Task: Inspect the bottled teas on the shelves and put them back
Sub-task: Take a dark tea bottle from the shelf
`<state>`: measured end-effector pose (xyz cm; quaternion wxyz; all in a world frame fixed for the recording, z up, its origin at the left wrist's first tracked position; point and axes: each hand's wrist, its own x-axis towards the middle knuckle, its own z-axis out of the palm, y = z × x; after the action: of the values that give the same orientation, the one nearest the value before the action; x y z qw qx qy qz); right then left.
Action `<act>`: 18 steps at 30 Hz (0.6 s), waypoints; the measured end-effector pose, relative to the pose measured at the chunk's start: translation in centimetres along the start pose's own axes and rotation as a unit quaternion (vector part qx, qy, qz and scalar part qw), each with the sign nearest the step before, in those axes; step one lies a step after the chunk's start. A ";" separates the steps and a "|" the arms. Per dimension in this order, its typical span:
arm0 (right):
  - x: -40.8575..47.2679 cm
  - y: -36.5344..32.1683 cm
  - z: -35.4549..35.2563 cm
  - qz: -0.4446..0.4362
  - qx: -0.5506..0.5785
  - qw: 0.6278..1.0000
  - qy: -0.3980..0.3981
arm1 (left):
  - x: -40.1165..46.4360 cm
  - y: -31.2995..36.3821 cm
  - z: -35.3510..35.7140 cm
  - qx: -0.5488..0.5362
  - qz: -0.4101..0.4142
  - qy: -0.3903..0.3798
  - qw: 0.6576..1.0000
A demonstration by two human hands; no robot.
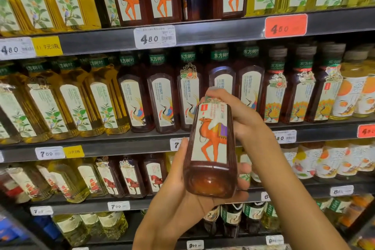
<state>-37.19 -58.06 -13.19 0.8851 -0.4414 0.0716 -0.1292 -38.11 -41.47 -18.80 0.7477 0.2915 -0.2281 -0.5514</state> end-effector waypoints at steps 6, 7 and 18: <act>0.4 -2.0 0.4 -0.151 -0.113 0.982 0.009 | 0.0 0.4 -1.5 0.140 0.045 0.152 0.977; 0.3 -2.0 0.3 -0.161 -0.127 0.979 -0.004 | 0.3 0.2 -1.7 0.164 0.047 0.157 0.973; -0.8 -0.4 0.1 -0.101 -0.015 0.981 -0.165 | 1.2 -1.2 -1.8 0.149 0.079 0.119 0.978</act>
<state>-37.96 -58.00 -12.76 0.8603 -0.4750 -0.1185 -0.1418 -37.38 -42.51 -20.92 0.7589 0.4445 -0.2394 -0.4113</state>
